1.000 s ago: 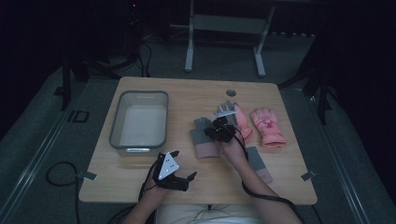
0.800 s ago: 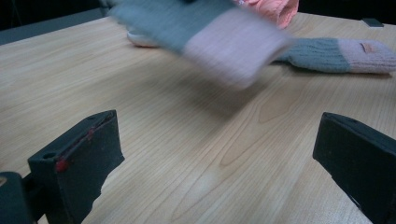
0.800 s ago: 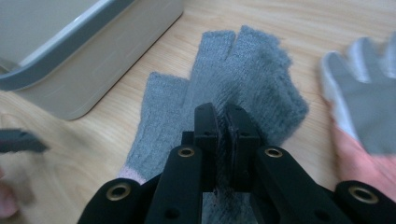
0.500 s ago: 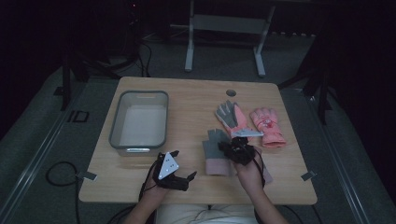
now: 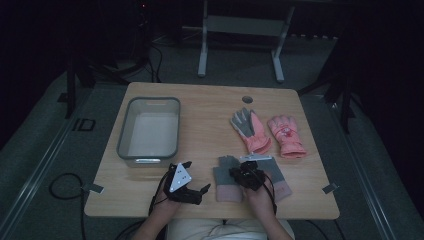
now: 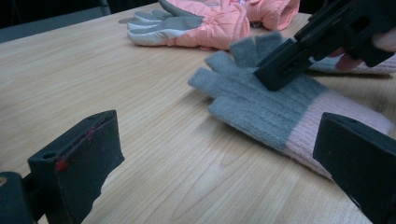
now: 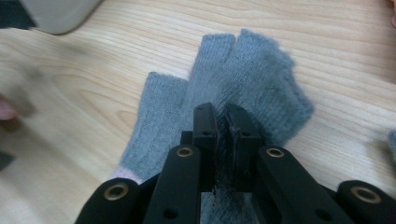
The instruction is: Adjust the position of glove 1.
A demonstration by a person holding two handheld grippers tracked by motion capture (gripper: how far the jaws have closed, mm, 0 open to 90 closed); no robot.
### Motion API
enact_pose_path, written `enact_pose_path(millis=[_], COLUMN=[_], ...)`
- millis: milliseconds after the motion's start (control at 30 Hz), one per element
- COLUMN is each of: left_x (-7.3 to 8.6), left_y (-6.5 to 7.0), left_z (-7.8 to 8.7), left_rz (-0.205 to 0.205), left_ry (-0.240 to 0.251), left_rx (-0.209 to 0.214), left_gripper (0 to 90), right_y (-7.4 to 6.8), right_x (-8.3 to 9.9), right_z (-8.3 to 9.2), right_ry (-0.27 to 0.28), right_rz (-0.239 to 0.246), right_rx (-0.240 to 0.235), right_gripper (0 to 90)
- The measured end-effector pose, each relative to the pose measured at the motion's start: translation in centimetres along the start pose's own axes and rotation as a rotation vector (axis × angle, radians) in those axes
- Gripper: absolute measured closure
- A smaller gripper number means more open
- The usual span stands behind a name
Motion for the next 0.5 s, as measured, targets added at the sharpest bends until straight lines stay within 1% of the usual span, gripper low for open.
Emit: enact_pose_path(millis=[33,100,133,233,333,400,500], left_x=[0.0,0.0,0.0,0.0,0.0,0.0,0.0], left_y=[0.0,0.0,0.0,0.0,0.0,0.1,0.1], left_z=[0.0,0.0,0.0,0.0,0.0,0.0,0.0], left_rz=[-0.001,-0.001,-0.001,0.000,-0.003,-0.004,-0.002], left_ry=[0.001,0.000,0.000,-0.001,0.002,0.001,-0.003], left_rx=[-0.001,0.000,0.000,0.000,-0.001,0.001,0.004], left_gripper=[0.8,0.8,0.8,0.8,0.8,0.8,0.8], right_y=[0.2,0.3,0.3,0.6,0.7,0.9,1.9], right_x=[0.1,0.5,0.5,0.7,0.4,0.0,-0.3], right_z=[-0.2,-0.8,-0.8,-0.9,-0.2,0.6,1.6], right_ry=[-0.009,-0.022,-0.022,-0.016,-0.006,0.026,0.034], right_rz=[-0.006,-0.001,-0.001,0.011,0.016,0.015,0.050], right_rx=[0.006,0.002,0.002,0.020,0.026,-0.001,0.011], right_gripper=[81.7,73.2,73.2,66.6,63.8,59.2,59.0])
Point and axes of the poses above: each handheld gripper's, and its own axes: z roughly backward along the jaws, x roughly out of its underside, y roughly to its right, the point moved 8 cm from there along -z, roughly forward along the jaws, and after that the axes turned 4 degrees about z, right-handed, at the moved point
